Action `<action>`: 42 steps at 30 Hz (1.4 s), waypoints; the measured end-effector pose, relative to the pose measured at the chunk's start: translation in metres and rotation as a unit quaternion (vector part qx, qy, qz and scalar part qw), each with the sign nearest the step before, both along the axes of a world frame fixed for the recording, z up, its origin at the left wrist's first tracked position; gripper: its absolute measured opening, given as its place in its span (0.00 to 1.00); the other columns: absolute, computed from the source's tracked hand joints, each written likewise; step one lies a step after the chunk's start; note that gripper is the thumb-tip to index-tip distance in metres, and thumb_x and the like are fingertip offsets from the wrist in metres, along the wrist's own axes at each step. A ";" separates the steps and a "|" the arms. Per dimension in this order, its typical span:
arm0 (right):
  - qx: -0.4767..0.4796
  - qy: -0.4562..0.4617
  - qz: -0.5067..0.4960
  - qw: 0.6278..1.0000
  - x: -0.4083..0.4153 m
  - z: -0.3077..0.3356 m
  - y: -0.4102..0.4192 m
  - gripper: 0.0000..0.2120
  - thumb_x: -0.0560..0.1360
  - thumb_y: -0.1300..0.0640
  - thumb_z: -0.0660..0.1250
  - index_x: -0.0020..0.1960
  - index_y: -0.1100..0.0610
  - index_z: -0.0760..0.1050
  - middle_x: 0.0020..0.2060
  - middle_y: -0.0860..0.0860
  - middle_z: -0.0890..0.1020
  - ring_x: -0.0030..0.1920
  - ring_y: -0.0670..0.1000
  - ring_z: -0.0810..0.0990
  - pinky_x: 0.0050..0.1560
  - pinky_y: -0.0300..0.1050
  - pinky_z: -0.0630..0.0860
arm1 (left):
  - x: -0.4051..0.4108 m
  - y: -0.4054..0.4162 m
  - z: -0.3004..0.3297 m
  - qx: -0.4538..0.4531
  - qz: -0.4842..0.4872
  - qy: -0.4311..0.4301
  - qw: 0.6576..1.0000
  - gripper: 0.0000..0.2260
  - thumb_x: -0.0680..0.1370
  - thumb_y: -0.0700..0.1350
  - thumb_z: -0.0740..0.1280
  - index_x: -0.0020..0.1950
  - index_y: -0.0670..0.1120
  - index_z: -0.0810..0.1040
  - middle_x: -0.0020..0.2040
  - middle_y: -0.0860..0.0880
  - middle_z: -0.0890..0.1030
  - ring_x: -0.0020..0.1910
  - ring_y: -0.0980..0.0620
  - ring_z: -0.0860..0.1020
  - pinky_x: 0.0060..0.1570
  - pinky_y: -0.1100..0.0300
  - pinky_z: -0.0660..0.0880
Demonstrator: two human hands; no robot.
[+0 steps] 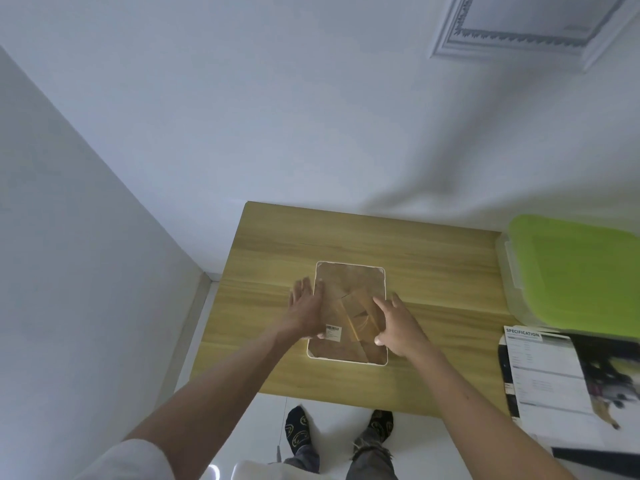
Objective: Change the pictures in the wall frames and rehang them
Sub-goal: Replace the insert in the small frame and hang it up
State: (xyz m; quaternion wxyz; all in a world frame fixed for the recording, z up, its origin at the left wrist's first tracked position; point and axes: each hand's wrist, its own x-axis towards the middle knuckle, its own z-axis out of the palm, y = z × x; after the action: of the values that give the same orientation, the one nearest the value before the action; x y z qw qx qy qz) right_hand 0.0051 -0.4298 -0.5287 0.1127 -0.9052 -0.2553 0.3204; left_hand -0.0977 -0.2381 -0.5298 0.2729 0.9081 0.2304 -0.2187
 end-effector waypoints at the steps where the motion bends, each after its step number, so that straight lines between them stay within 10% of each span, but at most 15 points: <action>1: 0.032 0.014 -0.048 0.998 -0.008 -0.003 -0.003 0.43 0.70 0.62 0.73 0.79 0.51 0.57 0.79 0.55 0.55 0.76 0.55 0.63 0.70 0.46 0.66 | -0.005 -0.005 0.002 -0.032 0.044 -0.029 0.998 0.47 0.66 0.42 0.76 0.77 0.44 0.52 0.73 0.39 0.60 0.74 0.36 0.54 0.73 0.50 0.56; 4: 0.137 0.073 -0.215 0.964 -0.024 -0.005 -0.004 0.35 0.72 0.58 0.72 0.76 0.54 0.65 0.73 0.53 0.70 0.72 0.52 0.68 0.69 0.44 0.66 | -0.012 -0.018 0.008 -0.097 0.142 -0.115 0.978 0.24 0.69 0.39 0.68 0.65 0.44 0.70 0.57 0.42 0.78 0.61 0.41 0.72 0.62 0.52 0.68; 12: 0.261 0.149 -0.419 0.857 -0.025 0.025 -0.006 0.28 0.74 0.59 0.71 0.73 0.56 0.71 0.69 0.52 0.75 0.64 0.51 0.75 0.61 0.43 0.70 | -0.006 -0.012 0.030 -0.253 0.381 -0.210 0.864 0.28 0.69 0.36 0.74 0.68 0.45 0.74 0.60 0.50 0.81 0.44 0.59 0.81 0.39 0.70 0.75; 15: 0.298 0.141 -0.443 0.834 -0.019 0.042 -0.011 0.24 0.75 0.59 0.70 0.70 0.54 0.74 0.65 0.51 0.78 0.57 0.49 0.76 0.49 0.41 0.70 | 0.003 -0.009 0.039 -0.270 0.373 -0.209 0.863 0.23 0.67 0.40 0.77 0.62 0.44 0.79 0.54 0.50 0.83 0.50 0.52 0.82 0.49 0.60 0.77; 21: 0.318 0.109 -0.401 0.852 -0.003 0.081 -0.026 0.22 0.76 0.56 0.69 0.69 0.54 0.75 0.68 0.51 0.77 0.65 0.52 0.76 0.66 0.48 0.72 | 0.024 -0.016 0.082 -0.287 0.303 -0.242 0.876 0.12 0.62 0.39 0.75 0.41 0.53 0.86 0.40 0.52 0.86 0.43 0.52 0.85 0.53 0.49 0.81; 30: 0.427 0.080 -0.269 0.860 0.031 0.182 -0.044 0.07 0.74 0.46 0.70 0.53 0.41 0.78 0.51 0.43 0.83 0.52 0.45 0.83 0.54 0.48 0.80 | 0.052 -0.118 0.161 -0.121 0.203 -0.395 0.888 0.05 0.70 0.53 0.72 0.40 0.53 0.84 0.35 0.57 0.84 0.36 0.59 0.81 0.39 0.57 0.79; 36: 0.483 0.044 -0.344 0.804 0.054 0.215 -0.108 0.14 0.72 0.52 0.73 0.55 0.58 0.80 0.45 0.52 0.86 0.43 0.53 0.86 0.47 0.53 0.84 | 0.074 -0.210 0.173 -0.071 0.115 -0.466 0.875 0.11 0.71 0.41 0.72 0.49 0.56 0.81 0.42 0.55 0.79 0.39 0.53 0.79 0.38 0.49 0.77; 42: 0.490 -0.010 -0.314 0.813 0.079 0.237 -0.179 0.06 0.73 0.56 0.66 0.44 0.56 0.81 0.40 0.56 0.85 0.43 0.62 0.84 0.46 0.63 0.82 | 0.095 -0.261 0.188 -0.076 0.054 -0.483 0.871 0.16 0.73 0.54 0.72 0.60 0.55 0.80 0.55 0.60 0.80 0.50 0.57 0.79 0.48 0.52 0.78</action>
State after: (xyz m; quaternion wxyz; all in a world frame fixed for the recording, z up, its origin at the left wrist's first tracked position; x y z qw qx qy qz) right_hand 0.0841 -0.6089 -0.2918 0.6332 -0.7642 -0.0813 0.0914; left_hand -0.0030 -0.4992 -0.3421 0.4300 0.8629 0.1013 0.2454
